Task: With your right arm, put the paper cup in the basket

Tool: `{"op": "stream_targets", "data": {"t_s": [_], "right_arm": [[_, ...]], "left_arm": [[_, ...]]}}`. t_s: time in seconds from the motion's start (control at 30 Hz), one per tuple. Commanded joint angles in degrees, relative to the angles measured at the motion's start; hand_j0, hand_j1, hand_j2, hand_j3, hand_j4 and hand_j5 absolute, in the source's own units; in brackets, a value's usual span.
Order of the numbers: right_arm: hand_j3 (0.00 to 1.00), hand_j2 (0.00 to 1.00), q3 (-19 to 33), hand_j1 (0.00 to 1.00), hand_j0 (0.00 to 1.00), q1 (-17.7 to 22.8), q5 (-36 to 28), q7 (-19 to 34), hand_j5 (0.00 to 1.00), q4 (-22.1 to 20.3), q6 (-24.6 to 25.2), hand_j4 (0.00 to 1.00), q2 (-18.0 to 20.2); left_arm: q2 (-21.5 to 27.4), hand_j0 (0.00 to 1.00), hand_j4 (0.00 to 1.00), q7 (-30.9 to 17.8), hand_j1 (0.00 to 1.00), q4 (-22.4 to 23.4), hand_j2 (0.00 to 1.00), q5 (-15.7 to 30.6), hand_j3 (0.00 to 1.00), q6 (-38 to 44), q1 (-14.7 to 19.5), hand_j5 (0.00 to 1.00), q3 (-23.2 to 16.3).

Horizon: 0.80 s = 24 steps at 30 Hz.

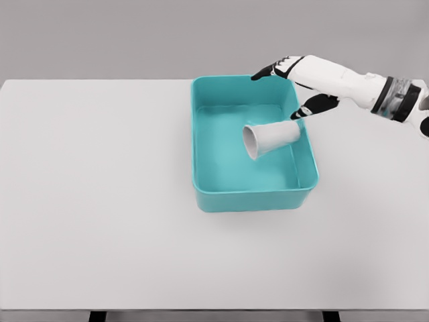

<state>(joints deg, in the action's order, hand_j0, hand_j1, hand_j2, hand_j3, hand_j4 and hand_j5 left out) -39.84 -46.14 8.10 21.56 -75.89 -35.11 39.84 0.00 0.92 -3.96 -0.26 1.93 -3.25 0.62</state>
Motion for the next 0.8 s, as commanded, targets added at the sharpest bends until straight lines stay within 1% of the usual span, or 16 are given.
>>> {"op": "stream_targets", "data": {"t_s": [0.0,0.03,0.1,0.13,0.17,0.2,0.27,0.33,0.37,0.43,0.5,0.53,0.57,0.6,0.63,0.77], "right_arm": [[1.00,1.00,-0.9,1.00,1.00,0.0,0.9,0.0,1.00,0.0,0.1,1.00,-0.6],[1.00,1.00,-0.9,1.00,1.00,-0.1,0.7,0.0,1.00,0.0,0.1,1.00,-0.5],[1.00,1.00,-1.0,1.00,1.00,-1.8,0.4,0.0,1.00,0.0,0.1,1.00,0.3],[1.00,1.00,-1.6,1.00,1.00,-2.8,0.3,0.0,1.00,0.0,0.1,1.00,1.6],[1.00,1.00,-2.3,1.00,1.00,-4.2,-0.2,-0.4,1.00,-0.3,0.1,1.00,5.0],[1.00,1.00,-2.3,1.00,1.00,-4.5,-1.0,-2.3,1.00,-0.3,0.1,1.00,6.9],[1.00,1.00,-2.4,1.00,1.00,-4.3,-1.0,-8.1,1.00,-0.1,0.1,1.00,13.9],[1.00,1.00,-2.5,1.00,1.00,-2.5,-0.7,-12.9,1.00,-0.7,0.1,1.00,20.5],[1.00,1.00,-2.5,1.00,1.00,0.2,-0.8,-14.4,1.00,-1.2,0.1,1.00,23.3],[1.00,1.00,-2.4,1.00,1.00,3.2,-0.8,-15.8,1.00,-1.4,0.1,1.00,24.6],[1.00,1.00,-2.5,1.00,1.00,7.2,-0.7,-15.9,1.00,-1.5,0.1,1.00,24.5],[1.00,1.00,-2.5,1.00,1.00,7.6,-0.6,-15.9,1.00,-1.7,0.1,1.00,24.5],[1.00,1.00,-2.4,1.00,1.00,7.9,-0.4,-15.4,1.00,-3.9,0.1,1.00,24.8],[1.00,1.00,-2.2,1.00,1.00,7.9,0.0,-15.1,1.00,-4.7,0.1,1.00,25.0],[1.00,1.00,-2.0,1.00,1.00,7.8,0.5,-14.9,1.00,-6.5,0.1,1.00,26.3],[1.00,1.00,-2.1,1.00,1.00,7.8,1.7,-12.6,1.00,-6.7,0.1,1.00,26.1]], "left_arm": [[0.0,1.00,1.00,0.0,1.00,0.0,1.00,0.0,1.00,0.0,0.0,1.00,0.0],[0.0,1.00,1.00,0.0,1.00,0.0,1.00,0.0,1.00,0.0,0.0,1.00,0.0],[0.0,1.00,1.00,0.0,1.00,0.0,1.00,0.0,1.00,0.0,0.0,1.00,0.0],[0.0,1.00,1.00,0.0,1.00,0.0,1.00,0.0,1.00,0.0,0.0,1.00,0.0],[0.0,1.00,1.00,0.0,1.00,0.0,1.00,0.0,1.00,0.0,0.0,1.00,0.0],[0.0,1.00,1.00,0.0,1.00,0.0,1.00,0.0,1.00,0.0,0.0,1.00,0.0],[0.0,1.00,1.00,0.0,1.00,0.0,1.00,0.0,1.00,0.0,0.0,1.00,0.0],[0.0,1.00,1.00,0.0,1.00,0.0,1.00,0.0,1.00,0.0,0.0,1.00,0.0],[0.0,1.00,1.00,0.0,1.00,0.0,1.00,0.0,1.00,0.0,0.0,1.00,0.0],[0.0,1.00,1.00,0.0,1.00,0.0,1.00,0.0,1.00,0.0,0.0,1.00,0.0],[0.0,1.00,1.00,0.0,1.00,0.0,1.00,0.0,1.00,0.0,0.0,1.00,0.0],[0.0,1.00,1.00,0.0,1.00,0.0,1.00,0.0,1.00,0.0,0.0,1.00,0.0],[0.0,1.00,1.00,0.0,1.00,0.0,1.00,0.0,1.00,0.0,0.0,1.00,0.0],[0.0,1.00,1.00,0.0,1.00,0.0,1.00,0.0,1.00,0.0,0.0,1.00,0.0],[0.0,1.00,1.00,0.0,1.00,0.0,1.00,0.0,1.00,0.0,0.0,1.00,0.0],[0.0,1.00,1.00,0.0,1.00,0.0,1.00,0.0,1.00,0.0,0.0,1.00,0.0]]}}
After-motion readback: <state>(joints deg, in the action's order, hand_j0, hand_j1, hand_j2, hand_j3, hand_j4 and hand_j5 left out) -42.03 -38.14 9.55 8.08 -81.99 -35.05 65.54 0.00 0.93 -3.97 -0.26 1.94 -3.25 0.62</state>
